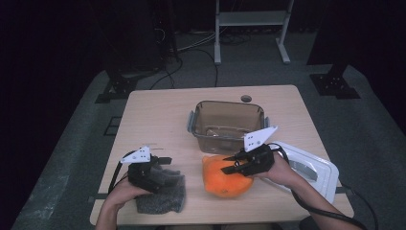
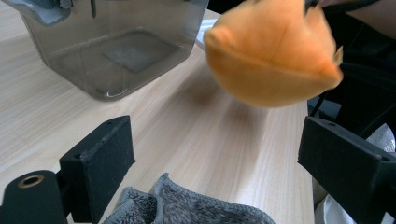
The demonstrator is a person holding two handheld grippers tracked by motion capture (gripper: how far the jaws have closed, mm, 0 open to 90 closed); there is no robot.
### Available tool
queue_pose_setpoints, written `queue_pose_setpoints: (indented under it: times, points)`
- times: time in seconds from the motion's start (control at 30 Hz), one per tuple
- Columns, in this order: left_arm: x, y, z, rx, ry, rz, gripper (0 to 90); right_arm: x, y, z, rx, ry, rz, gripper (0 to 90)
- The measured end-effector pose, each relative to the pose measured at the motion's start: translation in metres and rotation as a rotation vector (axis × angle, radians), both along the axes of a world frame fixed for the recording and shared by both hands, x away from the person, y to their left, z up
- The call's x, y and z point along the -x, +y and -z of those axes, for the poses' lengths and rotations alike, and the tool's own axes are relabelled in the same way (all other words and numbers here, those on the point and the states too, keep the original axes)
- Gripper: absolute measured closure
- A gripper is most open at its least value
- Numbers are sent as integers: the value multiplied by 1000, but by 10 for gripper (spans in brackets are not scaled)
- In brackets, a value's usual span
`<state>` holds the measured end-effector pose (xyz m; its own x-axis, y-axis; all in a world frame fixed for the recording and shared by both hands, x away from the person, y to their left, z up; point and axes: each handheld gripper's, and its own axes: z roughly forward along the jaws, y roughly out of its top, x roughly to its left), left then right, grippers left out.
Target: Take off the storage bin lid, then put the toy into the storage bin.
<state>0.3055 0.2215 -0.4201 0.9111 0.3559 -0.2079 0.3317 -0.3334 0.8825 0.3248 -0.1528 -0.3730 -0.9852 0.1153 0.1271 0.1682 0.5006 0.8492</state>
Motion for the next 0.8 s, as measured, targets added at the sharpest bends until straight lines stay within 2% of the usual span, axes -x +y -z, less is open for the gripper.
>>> queue_pose_setpoints:
  times: [0.37,0.8]
  points:
    - [0,-1,1,-5,6,3,95,-2,-4,-47,-25,-59,-2,683]
    - [1,-3,1,-12,4,14,95,-8,-2,-83,-32,-96,-3,682]
